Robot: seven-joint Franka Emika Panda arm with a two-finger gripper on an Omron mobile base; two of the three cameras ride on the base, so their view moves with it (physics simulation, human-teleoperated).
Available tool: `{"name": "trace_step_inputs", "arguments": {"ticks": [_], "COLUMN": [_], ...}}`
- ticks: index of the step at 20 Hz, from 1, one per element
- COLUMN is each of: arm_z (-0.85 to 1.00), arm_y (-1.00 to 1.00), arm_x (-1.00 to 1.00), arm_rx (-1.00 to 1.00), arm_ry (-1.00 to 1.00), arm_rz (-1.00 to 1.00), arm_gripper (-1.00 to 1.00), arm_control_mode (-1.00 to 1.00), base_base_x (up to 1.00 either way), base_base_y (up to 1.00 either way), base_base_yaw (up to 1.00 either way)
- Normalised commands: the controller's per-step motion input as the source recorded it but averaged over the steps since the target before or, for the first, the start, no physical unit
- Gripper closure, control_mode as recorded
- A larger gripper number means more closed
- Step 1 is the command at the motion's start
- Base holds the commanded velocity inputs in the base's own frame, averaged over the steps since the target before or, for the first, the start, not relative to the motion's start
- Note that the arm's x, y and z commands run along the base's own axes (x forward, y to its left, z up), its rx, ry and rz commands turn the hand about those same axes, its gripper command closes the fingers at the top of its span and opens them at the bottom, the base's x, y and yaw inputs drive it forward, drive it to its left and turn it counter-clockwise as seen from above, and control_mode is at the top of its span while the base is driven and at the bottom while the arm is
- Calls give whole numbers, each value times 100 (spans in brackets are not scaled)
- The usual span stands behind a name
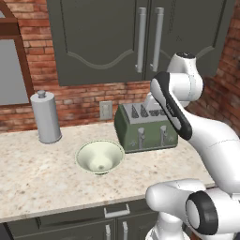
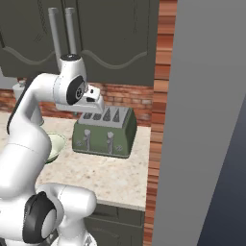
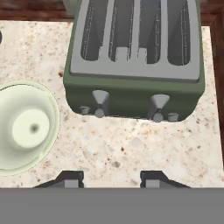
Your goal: Open the cabinet. Pick the apple and apple from the cabinet and place them into the bowl. Then close the cabinet.
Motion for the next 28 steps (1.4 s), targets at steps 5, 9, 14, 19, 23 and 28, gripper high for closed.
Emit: {"name": "trace_step_inputs", "arguments": {"ticks": [5,9,14,19,23,28], "arm_z": [2,14,25,31,41,43], "arm_y": [0,0,0,4,0,0], "arm_x": [-1,-16,-20,-14,-33,-48], "arm_rx": [0,0,-2,-3,-1,-1], "arm_ry": [-8,-18,-26,-26,-35,-41], "arm_rz": [0,0,0,0,0,0], "arm_gripper": [-100,-100,-100,-100,-100,-100], "arm_control_mode": [-100,-100,-100,-100,-100,-100], "base_base_x": [0,0,0,0,0,0], "base_base_y": [0,0,0,0,0,0], "base_base_yaw": [0,0,0,0,0,0]}}
